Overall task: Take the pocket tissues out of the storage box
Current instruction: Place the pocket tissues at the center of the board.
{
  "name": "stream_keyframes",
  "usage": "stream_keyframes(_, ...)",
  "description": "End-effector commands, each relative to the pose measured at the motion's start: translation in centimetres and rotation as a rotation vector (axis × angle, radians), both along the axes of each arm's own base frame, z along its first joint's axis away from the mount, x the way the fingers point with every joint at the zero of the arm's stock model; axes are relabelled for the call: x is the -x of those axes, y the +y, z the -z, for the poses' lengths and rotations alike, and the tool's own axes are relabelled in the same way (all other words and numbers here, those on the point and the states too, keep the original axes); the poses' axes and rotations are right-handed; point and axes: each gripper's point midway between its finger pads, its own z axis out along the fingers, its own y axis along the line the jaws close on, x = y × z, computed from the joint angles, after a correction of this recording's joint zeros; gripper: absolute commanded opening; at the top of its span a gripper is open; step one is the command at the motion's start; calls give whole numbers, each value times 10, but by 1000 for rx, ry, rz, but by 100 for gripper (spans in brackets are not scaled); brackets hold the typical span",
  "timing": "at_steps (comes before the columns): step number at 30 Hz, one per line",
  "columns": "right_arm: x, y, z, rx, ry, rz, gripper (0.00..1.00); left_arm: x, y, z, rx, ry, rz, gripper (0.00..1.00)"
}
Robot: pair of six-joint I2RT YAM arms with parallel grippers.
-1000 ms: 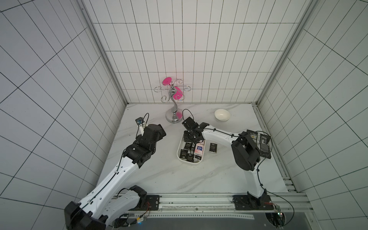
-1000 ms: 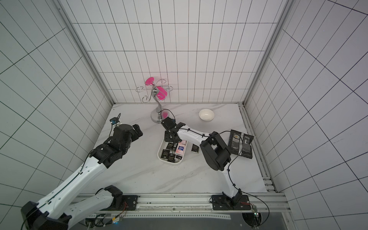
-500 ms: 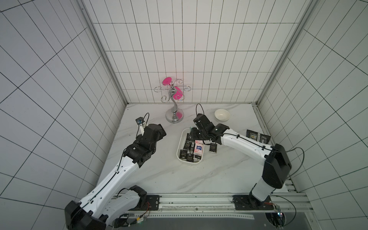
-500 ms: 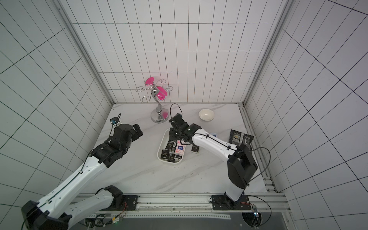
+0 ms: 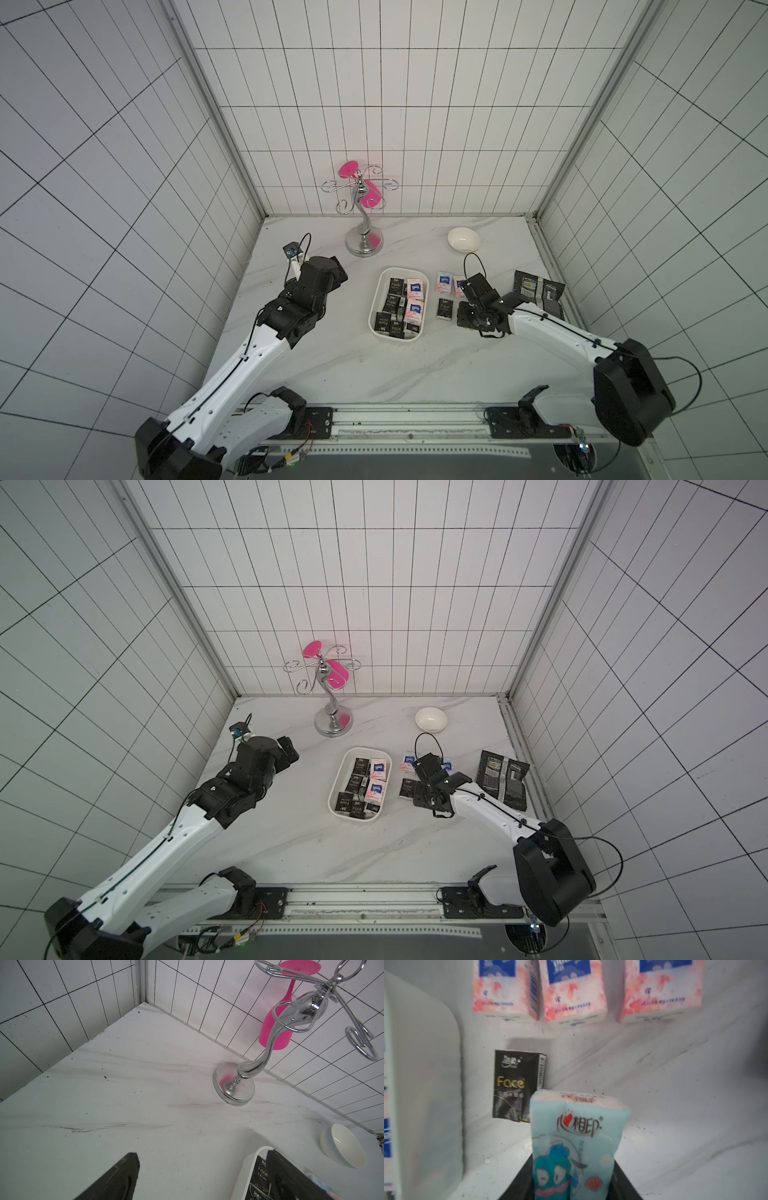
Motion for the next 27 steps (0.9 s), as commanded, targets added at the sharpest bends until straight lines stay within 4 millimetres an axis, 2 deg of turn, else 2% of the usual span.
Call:
stream_keyframes(1, -7, -6, 10, 53, -2, -10, 46, -4, -5, -11, 14, -27, 9, 98)
stream_keyframes(10, -25, -2, 27, 114, 30, -47, 47, -5, -3, -8, -3, -22, 2, 98)
stream_keyframes(16, -37, -2, 23, 107, 26, -44, 50, -4, 0, -10, -8, -29, -6, 98)
stream_keyframes(27, -41, 0, 33, 109, 70, -69, 52, -3, 0, -11, -5, -30, -7, 98)
